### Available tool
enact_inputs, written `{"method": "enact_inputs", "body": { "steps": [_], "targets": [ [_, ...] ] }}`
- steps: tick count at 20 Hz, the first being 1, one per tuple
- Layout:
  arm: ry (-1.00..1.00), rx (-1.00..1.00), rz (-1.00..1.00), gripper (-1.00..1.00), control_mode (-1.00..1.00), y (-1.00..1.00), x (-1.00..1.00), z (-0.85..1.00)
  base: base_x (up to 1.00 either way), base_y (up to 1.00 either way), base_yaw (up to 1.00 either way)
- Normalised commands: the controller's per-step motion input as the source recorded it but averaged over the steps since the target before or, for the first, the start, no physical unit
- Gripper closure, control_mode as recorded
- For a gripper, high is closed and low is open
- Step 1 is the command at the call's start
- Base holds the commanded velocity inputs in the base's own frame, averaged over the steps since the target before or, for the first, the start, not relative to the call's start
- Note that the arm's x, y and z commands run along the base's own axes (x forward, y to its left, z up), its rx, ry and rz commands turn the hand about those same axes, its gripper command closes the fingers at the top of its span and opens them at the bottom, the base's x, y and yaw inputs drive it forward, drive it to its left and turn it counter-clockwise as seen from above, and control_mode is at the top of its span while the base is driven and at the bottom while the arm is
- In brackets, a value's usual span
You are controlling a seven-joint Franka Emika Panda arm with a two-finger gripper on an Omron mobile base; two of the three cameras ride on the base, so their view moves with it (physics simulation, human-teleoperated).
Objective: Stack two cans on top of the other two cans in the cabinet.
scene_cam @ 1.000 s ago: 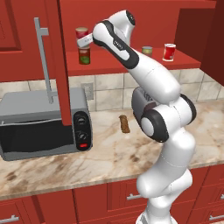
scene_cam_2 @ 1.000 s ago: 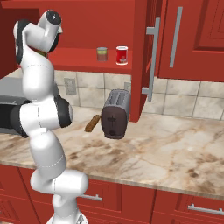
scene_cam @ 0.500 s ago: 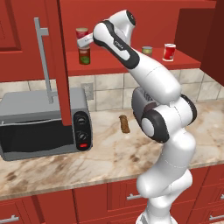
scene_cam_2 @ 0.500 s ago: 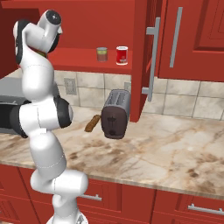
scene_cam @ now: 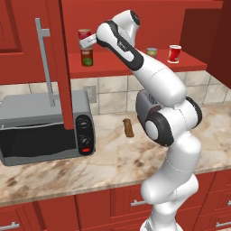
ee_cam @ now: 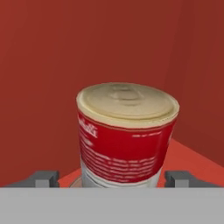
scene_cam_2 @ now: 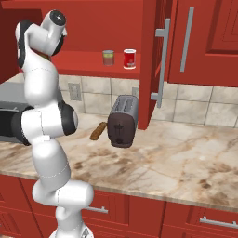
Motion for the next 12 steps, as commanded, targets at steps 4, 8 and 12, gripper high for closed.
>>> {"method": "enact_inputs", "body": {
  "steps": [4,8,12],
  "targets": [
    [0.00,0.00,0.00,-1.00,-1.00,0.01,0.00,-0.03,0.00,0.00,0.00],
    [0.00,0.00,0.00,-1.00,-1.00,0.00,0.00,0.00,0.00,0.00,0.00],
    [0.00,0.00,0.00,-1.00,-1.00,0.00,-0.06,-0.03,0.00,0.00,0.00]
  ]
}}
